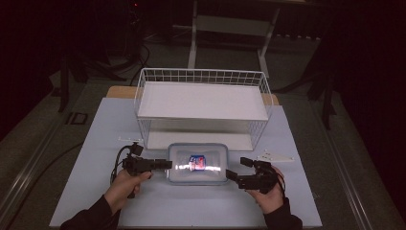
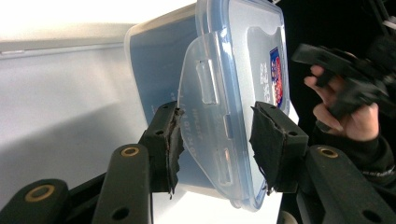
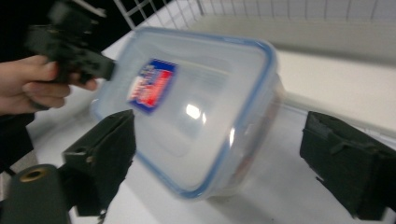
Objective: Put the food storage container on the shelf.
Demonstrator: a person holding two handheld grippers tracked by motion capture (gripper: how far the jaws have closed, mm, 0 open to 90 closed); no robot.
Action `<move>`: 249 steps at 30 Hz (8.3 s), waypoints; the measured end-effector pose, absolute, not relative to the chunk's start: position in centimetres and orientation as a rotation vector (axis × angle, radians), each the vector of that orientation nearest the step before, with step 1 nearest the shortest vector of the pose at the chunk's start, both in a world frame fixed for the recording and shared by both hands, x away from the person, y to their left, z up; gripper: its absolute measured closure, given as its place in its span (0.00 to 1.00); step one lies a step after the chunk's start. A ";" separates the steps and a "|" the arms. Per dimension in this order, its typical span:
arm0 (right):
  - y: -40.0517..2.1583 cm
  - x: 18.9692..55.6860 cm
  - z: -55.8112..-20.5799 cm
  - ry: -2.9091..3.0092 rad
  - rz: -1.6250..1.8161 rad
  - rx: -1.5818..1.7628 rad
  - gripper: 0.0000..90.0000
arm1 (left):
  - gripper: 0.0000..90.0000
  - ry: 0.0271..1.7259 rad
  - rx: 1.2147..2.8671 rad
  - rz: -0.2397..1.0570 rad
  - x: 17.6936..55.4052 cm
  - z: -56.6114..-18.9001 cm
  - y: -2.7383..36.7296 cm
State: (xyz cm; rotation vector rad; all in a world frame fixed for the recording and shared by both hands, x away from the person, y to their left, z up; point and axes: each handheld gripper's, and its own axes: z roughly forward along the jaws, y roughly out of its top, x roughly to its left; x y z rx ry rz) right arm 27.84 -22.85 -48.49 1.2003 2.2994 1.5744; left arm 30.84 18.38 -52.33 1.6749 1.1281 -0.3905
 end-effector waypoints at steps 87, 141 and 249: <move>-23.4 37.2 -49.1 2.273 1.574 1.418 0.48 | 0.59 1.072 1.664 0.023 35.1 -50.5 13.8; -21.6 32.7 -46.6 2.191 1.521 1.296 0.44 | 0.06 0.969 1.676 0.112 29.7 -48.7 14.9; -16.6 32.1 -49.7 2.283 1.635 1.135 0.20 | 0.00 0.867 1.785 0.239 26.6 -50.1 15.0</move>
